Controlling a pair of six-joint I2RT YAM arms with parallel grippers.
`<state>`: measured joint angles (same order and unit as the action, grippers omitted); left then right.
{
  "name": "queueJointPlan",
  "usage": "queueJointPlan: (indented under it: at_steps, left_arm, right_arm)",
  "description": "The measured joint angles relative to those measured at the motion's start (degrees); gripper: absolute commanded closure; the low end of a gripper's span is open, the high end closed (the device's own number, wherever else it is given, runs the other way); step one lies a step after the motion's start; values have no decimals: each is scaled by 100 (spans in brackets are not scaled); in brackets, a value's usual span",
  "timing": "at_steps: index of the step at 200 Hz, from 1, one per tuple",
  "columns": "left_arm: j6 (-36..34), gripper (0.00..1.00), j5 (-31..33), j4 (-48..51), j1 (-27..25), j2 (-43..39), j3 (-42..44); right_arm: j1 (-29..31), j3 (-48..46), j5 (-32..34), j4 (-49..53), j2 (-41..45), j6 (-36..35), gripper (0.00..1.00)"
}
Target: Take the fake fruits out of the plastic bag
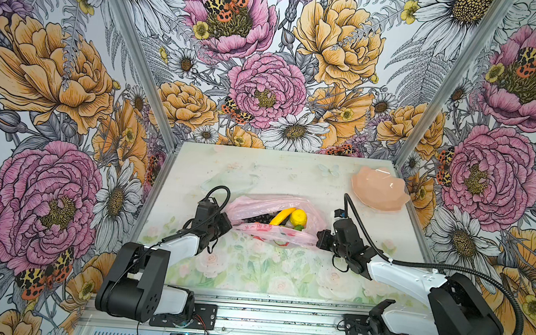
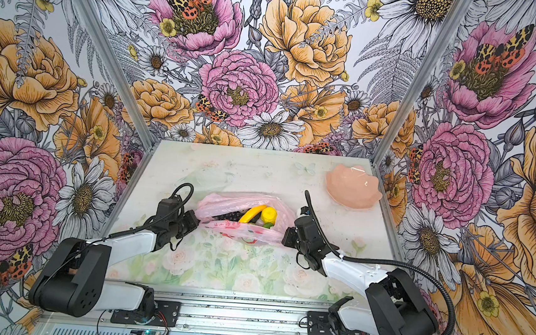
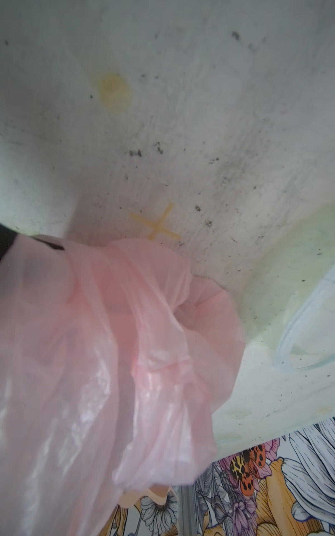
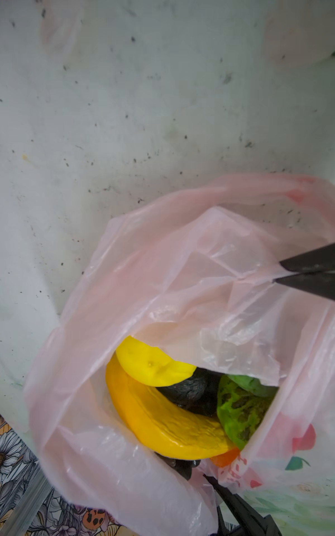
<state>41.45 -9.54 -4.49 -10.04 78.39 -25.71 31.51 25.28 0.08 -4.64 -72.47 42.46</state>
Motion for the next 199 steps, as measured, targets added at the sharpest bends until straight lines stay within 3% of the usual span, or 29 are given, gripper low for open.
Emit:
queueJointPlan:
  at_steps: [52,86,146,199]
  left_arm:
    - [-151,96,50,243,-385,219,-422]
    - [-212,99,260,684,-407,-334,-435]
    - [-260,100,295,1027,-511,-1080,-424]
    - [-238,100,313,1073,-632,-387,-321]
  right_arm:
    - [286,9,203,-79,-573,15,100]
    - [361,107,245,142,-155,-87,100]
    - [1045,210,328,575,531,-153,100]
    - [1084,-31,695,857,-188,-87,100]
